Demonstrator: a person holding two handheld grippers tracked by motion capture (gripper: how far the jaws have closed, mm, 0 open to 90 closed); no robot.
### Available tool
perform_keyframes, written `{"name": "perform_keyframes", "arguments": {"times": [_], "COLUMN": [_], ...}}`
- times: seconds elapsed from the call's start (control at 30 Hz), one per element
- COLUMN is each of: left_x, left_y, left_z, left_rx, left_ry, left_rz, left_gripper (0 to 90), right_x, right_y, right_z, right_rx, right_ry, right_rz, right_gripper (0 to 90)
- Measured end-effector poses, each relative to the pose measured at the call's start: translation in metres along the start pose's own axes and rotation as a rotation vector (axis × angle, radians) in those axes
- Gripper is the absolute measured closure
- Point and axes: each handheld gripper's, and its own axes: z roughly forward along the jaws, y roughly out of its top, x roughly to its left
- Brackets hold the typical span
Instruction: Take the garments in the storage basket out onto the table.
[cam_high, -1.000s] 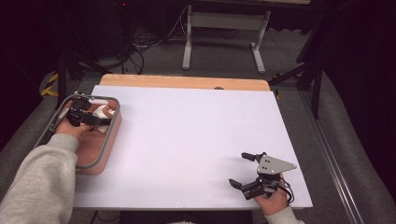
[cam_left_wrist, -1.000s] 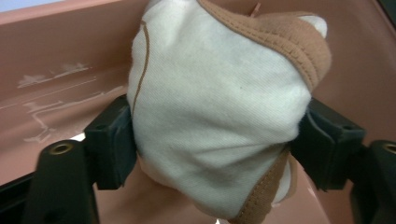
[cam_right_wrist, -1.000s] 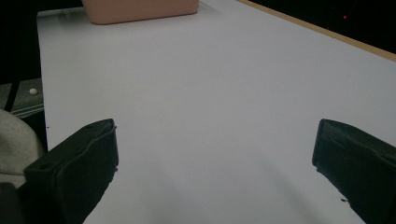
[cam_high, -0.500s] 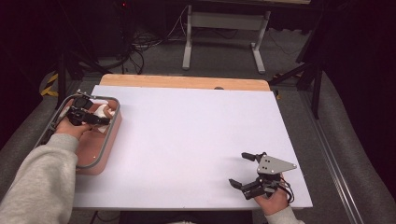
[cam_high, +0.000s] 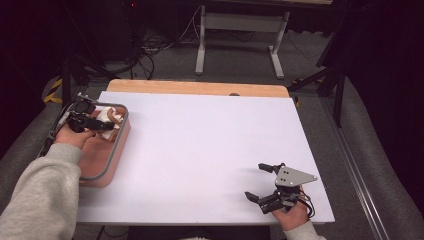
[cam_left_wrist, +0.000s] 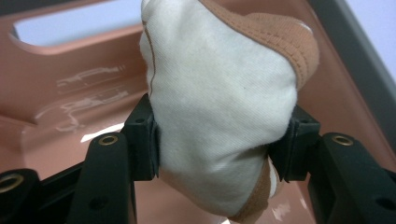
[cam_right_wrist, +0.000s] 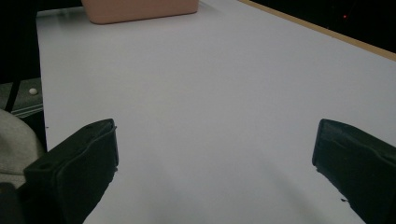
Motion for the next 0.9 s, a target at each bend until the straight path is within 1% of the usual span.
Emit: {"name": "perform_keyframes", "arguments": {"times": [0.07,0.13,0.17,0.27,0.3,0.33,0.37,0.43,0.47,0.5,0.67,0.9], "left_x": [-0.001,-0.003,-0.005,-0.009,-0.009,-0.01,-0.012,-0.014,-0.014,-0.016,-0.022,-0.027], "left_y": [0.0,0.001,0.002,0.002,0.002,0.003,0.003,0.004,0.004,0.005,0.005,0.006], "left_z": [-0.002,-0.007,-0.011,-0.018,-0.018,-0.021,-0.025,-0.031,-0.031,-0.035,-0.044,-0.056], "left_rx": [-0.004,-0.02,-0.031,-0.056,-0.056,-0.072,-0.094,-0.116,-0.116,-0.13,-0.162,-0.218], "left_ry": [0.003,0.01,0.021,0.027,0.027,0.033,0.026,0.011,0.011,-0.002,-0.002,-0.017], "left_rz": [-0.003,0.008,0.013,0.014,0.014,0.016,0.017,0.016,0.016,0.025,0.039,0.039], "left_gripper": [45.2,45.2,45.2,45.2,45.1,45.1,45.1,45.1,45.0,45.0,44.9,44.8], "right_x": [0.0,0.0,0.0,0.0,0.0,0.001,0.001,0.001,0.001,0.001,0.0,0.0], "right_y": [0.0,0.0,0.0,0.0,0.0,0.0,0.0,0.0,0.0,0.0,0.0,0.0], "right_z": [0.0,0.0,0.0,0.001,0.001,0.001,0.001,0.001,0.001,0.001,0.002,0.002], "right_rx": [-0.002,-0.001,-0.002,0.0,0.001,0.0,0.0,0.0,0.0,0.0,0.001,0.0], "right_ry": [0.002,0.001,0.001,0.002,0.002,0.003,0.002,0.003,0.003,0.003,0.003,0.005], "right_rz": [-0.002,0.0,0.001,0.0,-0.001,-0.002,-0.001,-0.001,-0.001,-0.001,0.0,0.001], "right_gripper": [0.9,0.9,0.9,0.9,0.9,0.9,0.9,0.9,0.9,0.9,0.9,0.9]}}
